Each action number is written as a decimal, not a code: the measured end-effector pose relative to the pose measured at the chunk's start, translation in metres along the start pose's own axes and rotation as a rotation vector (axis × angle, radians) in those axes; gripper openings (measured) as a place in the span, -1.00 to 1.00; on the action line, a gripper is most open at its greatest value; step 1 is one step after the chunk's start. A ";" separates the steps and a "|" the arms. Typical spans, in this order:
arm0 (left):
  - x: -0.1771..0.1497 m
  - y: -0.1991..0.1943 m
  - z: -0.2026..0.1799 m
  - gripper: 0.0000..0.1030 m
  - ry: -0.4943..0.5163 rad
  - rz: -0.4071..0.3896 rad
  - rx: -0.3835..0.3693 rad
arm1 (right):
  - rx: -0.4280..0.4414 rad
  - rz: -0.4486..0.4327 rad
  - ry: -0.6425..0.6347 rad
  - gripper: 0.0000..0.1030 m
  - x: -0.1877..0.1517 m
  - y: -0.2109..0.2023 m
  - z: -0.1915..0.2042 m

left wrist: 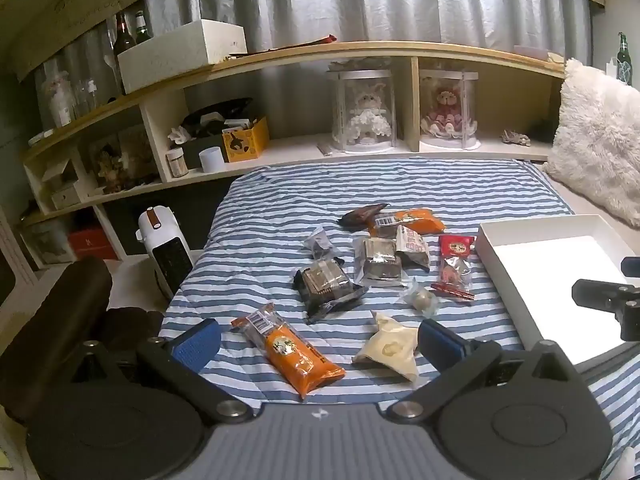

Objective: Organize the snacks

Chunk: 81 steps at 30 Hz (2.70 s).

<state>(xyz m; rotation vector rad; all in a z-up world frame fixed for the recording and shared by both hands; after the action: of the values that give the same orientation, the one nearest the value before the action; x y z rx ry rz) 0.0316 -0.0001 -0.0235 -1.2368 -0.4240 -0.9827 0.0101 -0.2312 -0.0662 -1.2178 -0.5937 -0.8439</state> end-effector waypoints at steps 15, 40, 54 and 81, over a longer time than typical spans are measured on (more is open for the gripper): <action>0.000 0.004 0.000 1.00 -0.007 0.006 -0.004 | -0.002 0.002 -0.009 0.99 0.002 0.000 0.001; -0.002 0.003 -0.008 1.00 -0.006 0.009 -0.015 | -0.010 0.002 -0.028 0.99 0.000 0.000 0.003; -0.002 0.004 -0.007 1.00 -0.008 0.009 -0.017 | -0.017 0.004 -0.042 0.99 -0.001 0.000 0.004; -0.002 0.004 -0.007 1.00 -0.009 0.010 -0.019 | -0.018 0.006 -0.049 0.99 -0.001 0.000 0.004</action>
<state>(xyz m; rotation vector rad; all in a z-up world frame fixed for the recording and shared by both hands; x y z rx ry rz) 0.0320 -0.0054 -0.0294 -1.2602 -0.4155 -0.9747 0.0097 -0.2267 -0.0664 -1.2589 -0.6229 -0.8184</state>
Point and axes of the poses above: each gripper's, at about its wrist camera, not at the fingertips, and y roughly the way its jaws point, z to its left, x to its top, the point moved 4 cm from there along y, roughly the way its jaws point, and after that the axes turned 14 degrees about y, right-handed, at the moved point
